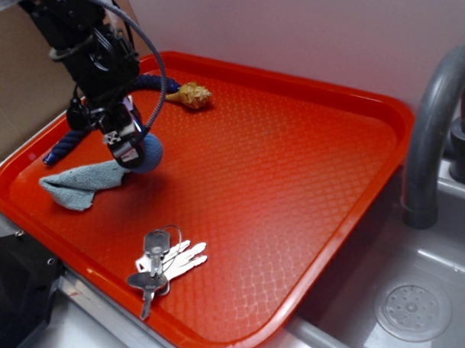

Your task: Grab the blue ball.

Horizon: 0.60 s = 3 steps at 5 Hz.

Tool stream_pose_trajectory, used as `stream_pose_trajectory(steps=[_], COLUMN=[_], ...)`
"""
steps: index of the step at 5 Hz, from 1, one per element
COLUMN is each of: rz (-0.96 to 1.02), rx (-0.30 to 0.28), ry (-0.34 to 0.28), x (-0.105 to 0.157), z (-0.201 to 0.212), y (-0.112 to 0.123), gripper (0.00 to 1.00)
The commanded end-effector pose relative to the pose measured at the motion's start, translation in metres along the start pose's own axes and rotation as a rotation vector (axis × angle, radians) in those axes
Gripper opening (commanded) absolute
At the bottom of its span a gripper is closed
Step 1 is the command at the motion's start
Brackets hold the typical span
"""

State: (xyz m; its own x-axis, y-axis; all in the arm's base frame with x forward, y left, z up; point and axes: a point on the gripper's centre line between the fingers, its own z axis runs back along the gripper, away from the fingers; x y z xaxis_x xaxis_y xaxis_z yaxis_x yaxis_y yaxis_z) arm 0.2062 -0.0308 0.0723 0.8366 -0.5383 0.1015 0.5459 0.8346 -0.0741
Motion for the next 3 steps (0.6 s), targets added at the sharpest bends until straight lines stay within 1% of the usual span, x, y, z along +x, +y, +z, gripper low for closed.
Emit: stream_pose_trajectory(steps=[1,2,3], rz=[0.291,0.439,0.515], rx=[0.043,0.120,0.157], ry=[-0.069,-0.063,-0.045], x=[0.030,0.030,0.017], z=[0.108,0.158,0.179], y=[-0.018,-0.013,-0.003], gripper=[0.00,0.00,0.00])
